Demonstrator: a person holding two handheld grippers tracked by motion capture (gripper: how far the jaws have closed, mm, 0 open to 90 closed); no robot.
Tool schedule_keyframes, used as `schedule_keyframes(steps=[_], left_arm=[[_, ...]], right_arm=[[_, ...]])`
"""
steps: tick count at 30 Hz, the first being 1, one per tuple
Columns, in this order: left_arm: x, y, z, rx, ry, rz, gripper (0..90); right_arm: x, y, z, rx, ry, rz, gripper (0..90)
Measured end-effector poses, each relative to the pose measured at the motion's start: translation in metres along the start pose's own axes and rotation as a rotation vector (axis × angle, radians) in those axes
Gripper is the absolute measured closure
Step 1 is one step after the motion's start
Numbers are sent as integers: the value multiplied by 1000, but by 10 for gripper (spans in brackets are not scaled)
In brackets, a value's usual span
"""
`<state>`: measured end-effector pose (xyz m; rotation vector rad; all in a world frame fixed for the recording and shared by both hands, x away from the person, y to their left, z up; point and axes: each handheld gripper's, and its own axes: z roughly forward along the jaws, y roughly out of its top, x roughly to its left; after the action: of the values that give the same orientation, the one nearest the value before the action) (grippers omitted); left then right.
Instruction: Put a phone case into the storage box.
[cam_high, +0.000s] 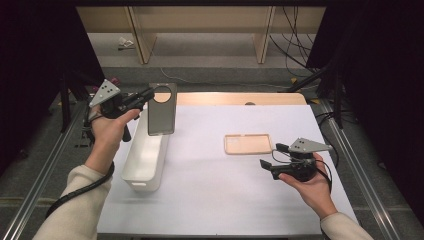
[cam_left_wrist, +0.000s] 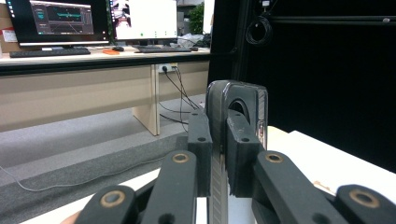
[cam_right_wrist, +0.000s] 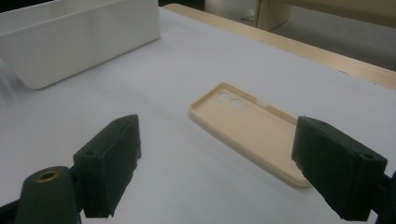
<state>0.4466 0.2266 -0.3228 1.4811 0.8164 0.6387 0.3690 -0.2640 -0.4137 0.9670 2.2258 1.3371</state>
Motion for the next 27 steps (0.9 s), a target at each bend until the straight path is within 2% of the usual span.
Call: schedule_keyframes(steps=[12, 21, 27], left_arm=[[21, 0, 10, 29, 17, 20, 817], [36, -4, 13, 43, 40, 7, 817], [44, -3, 14, 52, 52, 14, 817]], right_arm=[[-1, -1, 0, 4, 0, 7, 165], [-1, -1, 0, 0, 1, 13, 165], [-1, -1, 1, 1, 1, 14, 165]])
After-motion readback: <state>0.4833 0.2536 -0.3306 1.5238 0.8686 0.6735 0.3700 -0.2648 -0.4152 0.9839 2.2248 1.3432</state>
